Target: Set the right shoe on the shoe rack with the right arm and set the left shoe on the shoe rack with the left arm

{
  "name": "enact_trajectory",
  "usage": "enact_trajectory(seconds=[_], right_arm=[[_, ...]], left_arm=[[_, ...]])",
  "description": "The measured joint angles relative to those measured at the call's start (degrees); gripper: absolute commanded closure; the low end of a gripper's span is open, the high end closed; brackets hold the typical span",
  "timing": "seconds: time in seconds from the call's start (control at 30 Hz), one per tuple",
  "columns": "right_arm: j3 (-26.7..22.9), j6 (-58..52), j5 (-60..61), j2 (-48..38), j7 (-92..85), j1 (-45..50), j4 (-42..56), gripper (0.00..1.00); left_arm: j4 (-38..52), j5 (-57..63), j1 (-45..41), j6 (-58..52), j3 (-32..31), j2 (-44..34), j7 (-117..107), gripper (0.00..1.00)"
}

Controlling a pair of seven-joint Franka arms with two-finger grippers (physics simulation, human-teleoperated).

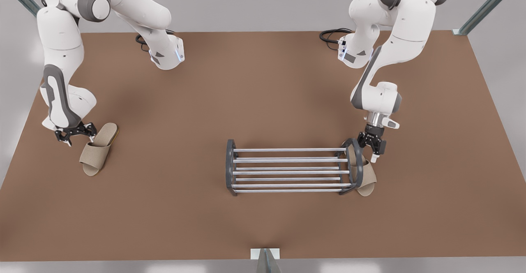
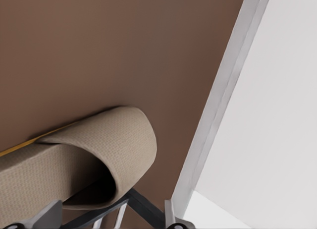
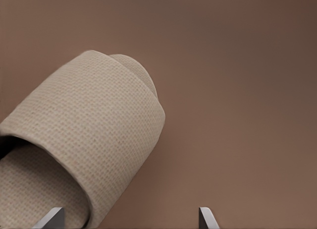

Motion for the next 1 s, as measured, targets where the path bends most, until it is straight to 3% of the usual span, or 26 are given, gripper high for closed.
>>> enact_trajectory(seconds=[0.73, 0.8, 0.87, 1.0], right_arm=[[0.00, -0.80, 7.38, 2.26, -12.21, 2.16, 3.45, 0.00], [0.00, -1.10, 7.43, 2.05, -12.78, 2.14, 3.45, 0.00], [0.00, -1.34, 7.50, 1.99, -13.28, 2.19, 3.51, 0.00], [0.00, -1.66, 7.81, 2.23, -14.15, 2.25, 4.16, 0.00]], left_arm=[[10.01, 0.10, 1.71, -3.06, -0.05, 8.86, -3.56, 0.00], [10.53, 0.08, 1.73, -3.22, -0.05, 9.38, -3.72, 0.06], [10.93, 0.06, 1.73, -3.35, -0.05, 10.02, -3.88, 0.23], [11.07, 0.03, 1.74, -3.61, -0.05, 10.29, -4.13, 0.23]])
